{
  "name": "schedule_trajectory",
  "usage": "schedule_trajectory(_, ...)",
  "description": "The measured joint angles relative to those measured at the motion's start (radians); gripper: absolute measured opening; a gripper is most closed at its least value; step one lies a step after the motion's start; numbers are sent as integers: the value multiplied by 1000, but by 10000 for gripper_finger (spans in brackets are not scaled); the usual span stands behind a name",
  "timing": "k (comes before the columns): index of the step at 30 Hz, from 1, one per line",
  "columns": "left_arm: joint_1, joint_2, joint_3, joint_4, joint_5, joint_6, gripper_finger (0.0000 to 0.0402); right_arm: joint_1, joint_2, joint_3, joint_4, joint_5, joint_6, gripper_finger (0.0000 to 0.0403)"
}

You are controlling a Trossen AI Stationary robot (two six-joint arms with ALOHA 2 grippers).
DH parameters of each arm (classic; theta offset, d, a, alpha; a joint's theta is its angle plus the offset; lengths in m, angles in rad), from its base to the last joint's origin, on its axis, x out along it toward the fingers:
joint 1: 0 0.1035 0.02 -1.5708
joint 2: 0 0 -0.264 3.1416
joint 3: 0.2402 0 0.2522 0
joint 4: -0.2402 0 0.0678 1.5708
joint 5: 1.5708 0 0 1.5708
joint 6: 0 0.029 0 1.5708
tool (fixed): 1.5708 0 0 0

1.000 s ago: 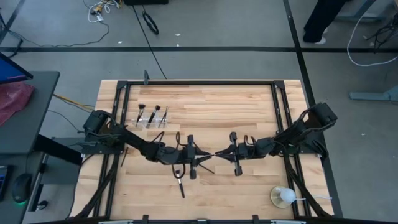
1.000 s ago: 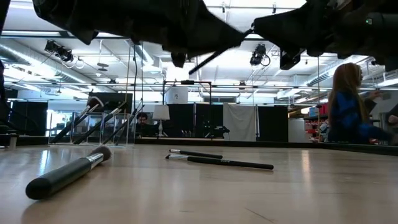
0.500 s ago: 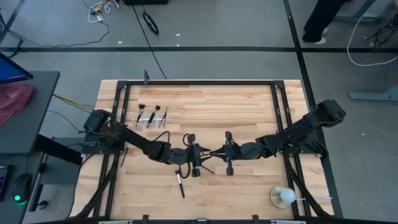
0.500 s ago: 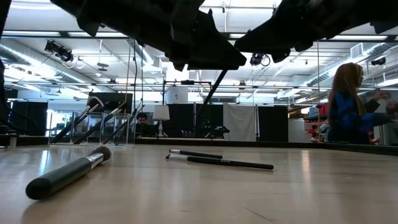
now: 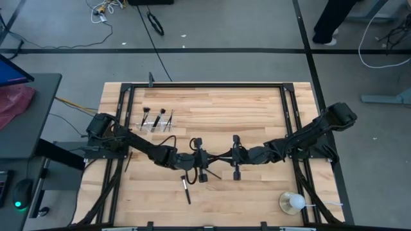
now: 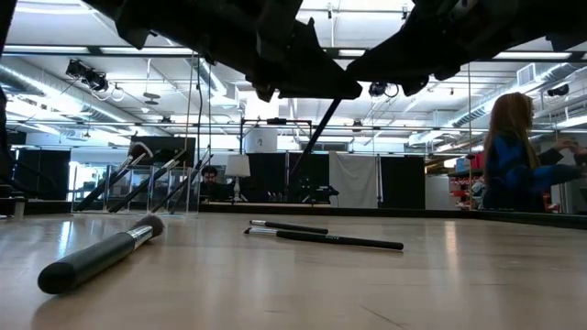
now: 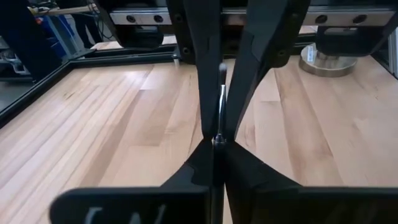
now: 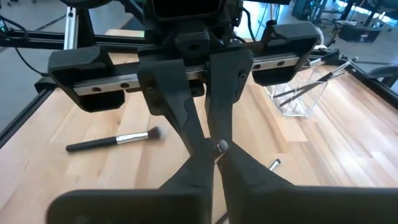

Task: Put items in baskets/containers
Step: Put the eyeshadow brush into the transparent organizer

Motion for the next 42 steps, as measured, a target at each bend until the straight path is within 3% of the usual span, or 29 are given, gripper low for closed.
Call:
schedule_trajectory(8,-4,0,1,-55,-52,-57,19,34,-98,-3,-59,71,-25,90)
schedule_trajectory(14,-2,-32,-52,-80,-101,-92,20,79,-209,-89,-63,86,-7,122)
schedule_trajectory(19,-2,-129,-151,-71,-218,-137,20,99,-231,-202,-3,86,90,124)
schedule_trajectory(30,-13,-463,-293,-11,-419,-109,21,105,-216,-402,342,82,186,114)
schedule_trajectory(37,74,-661,-437,-7,-440,-112,22,105,-216,-408,369,82,178,114)
schedule_trajectory(42,185,-736,-532,3,-433,-184,23,104,-215,-408,374,82,177,114)
